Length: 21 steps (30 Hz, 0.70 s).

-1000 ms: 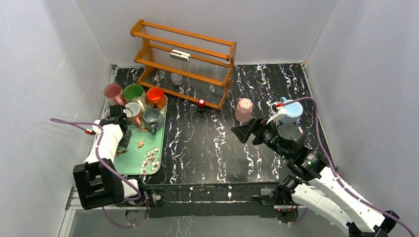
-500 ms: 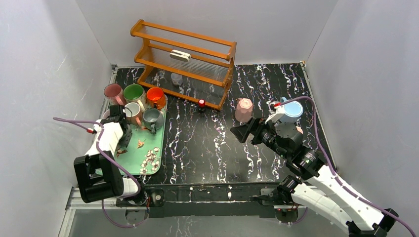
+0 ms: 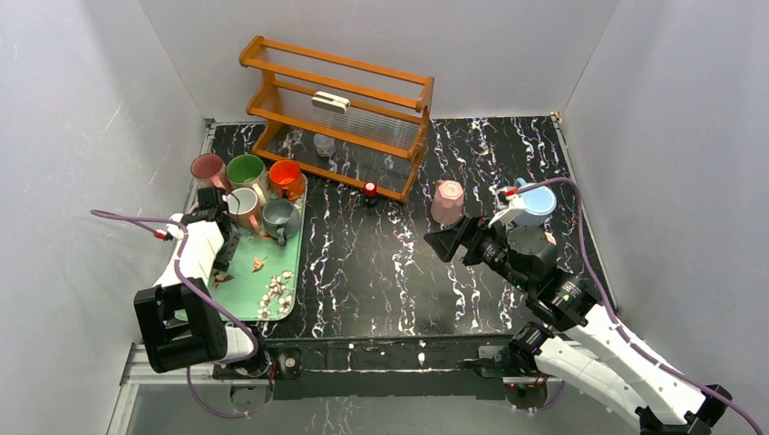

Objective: Turn the mug right side up
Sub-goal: Place the cup on the tray.

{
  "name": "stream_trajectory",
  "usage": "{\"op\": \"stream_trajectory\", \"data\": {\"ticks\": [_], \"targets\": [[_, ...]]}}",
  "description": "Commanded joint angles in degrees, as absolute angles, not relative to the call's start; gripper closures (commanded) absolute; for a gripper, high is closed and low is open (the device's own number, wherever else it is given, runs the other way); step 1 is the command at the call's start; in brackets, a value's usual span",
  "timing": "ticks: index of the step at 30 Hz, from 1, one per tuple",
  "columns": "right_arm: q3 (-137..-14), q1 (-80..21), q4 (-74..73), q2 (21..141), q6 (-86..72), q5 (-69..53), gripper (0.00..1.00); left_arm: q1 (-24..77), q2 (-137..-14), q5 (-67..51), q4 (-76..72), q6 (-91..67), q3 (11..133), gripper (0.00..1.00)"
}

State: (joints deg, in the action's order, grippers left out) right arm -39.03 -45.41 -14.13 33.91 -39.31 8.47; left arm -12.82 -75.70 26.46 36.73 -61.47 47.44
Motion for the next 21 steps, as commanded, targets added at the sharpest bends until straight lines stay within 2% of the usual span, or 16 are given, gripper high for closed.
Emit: {"op": "stream_trajectory", "data": {"ticks": [1,12,17,21], "targets": [[-41.7,-45.7,-14.3,34.8,-40.1,9.9,0.01,-13.2,-72.2,29.0,40.3,-61.5,51.2,0.49],[-46.2,-45.7,-24.7,42.0,-48.1,24.1,0.01,-13.0,-68.8,27.2,41.5,-57.8,56.4,0.13],[-48.7,-45.7,-30.5,46.5,-54.4,32.6,0.01,-11.9,-68.4,23.5,39.0,-52.6,57.5,0.03],[-52.9,-45.6,-37.3,51.8,-60.6,38.7,0.01,-9.0,-67.8,23.9,37.6,-47.0,59.8,0.02]]}}
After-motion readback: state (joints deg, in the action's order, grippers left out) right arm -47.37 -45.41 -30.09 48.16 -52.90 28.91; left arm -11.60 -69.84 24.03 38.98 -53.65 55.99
